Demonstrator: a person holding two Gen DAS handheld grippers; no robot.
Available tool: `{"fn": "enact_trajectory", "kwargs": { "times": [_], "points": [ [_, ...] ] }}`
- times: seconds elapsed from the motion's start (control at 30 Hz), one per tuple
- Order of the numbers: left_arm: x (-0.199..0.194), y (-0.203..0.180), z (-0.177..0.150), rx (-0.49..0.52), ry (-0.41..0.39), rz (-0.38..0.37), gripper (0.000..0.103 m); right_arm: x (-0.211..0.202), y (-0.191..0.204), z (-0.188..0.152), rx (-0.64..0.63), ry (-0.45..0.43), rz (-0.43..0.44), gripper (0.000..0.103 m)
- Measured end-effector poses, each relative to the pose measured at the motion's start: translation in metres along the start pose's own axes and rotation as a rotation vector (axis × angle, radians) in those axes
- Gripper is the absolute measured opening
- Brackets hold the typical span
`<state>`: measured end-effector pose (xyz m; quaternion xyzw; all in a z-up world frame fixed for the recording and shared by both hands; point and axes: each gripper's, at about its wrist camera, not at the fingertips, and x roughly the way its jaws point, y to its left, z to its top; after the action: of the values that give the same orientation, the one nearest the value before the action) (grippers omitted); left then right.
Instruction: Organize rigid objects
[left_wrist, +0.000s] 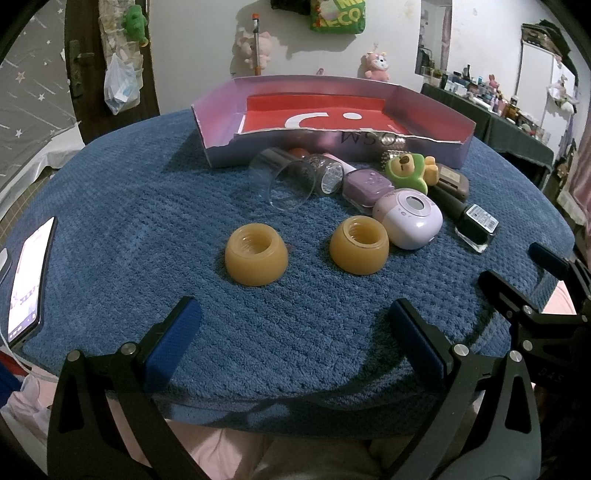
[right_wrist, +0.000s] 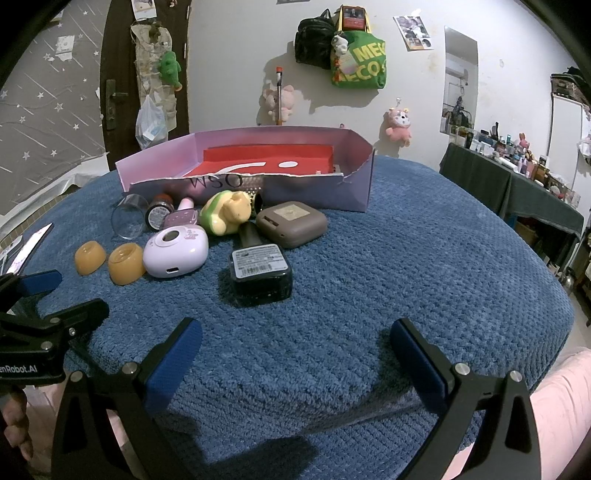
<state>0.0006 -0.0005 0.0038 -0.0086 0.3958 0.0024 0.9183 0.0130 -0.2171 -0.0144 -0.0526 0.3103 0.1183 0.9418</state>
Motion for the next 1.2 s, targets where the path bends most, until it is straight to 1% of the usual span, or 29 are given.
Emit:
{"fn": "enact_trajectory", "kwargs": {
  "times": [0.43, 0.57, 0.8, 1.0, 1.13, 1.2],
  "points": [
    [0.001, 0.001, 0.004, -0.005, 0.003, -0.011, 0.103, -0.001, -0.003, 0.002, -0.006, -0.01, 0.007, 0.103],
    [0.005, 0.003, 0.008, -0.008, 0.007, 0.001, 0.103, -0.001, -0.003, 0.005, -0.008, 0.001, 0.018, 0.103],
    [0.01, 0.009, 0.014, -0.023, 0.01, 0.011, 0.103, -0.002, 0.002, 0.011, -0.047, -0.013, -0.003, 0.103],
    [0.016, 0.019, 0.018, -0.034, 0.014, 0.024, 0.103, 0.009, -0.003, 0.014, -0.023, 0.008, 0.015, 0.103],
    [0.019, 0.024, 0.02, -0.041, 0.01, 0.026, 0.103, 0.015, -0.005, 0.016, -0.009, 0.015, 0.039, 0.095],
    [0.021, 0.027, 0.022, -0.042, 0.006, 0.029, 0.101, 0.018, -0.006, 0.018, -0.006, 0.011, 0.05, 0.093]
  ]
}}
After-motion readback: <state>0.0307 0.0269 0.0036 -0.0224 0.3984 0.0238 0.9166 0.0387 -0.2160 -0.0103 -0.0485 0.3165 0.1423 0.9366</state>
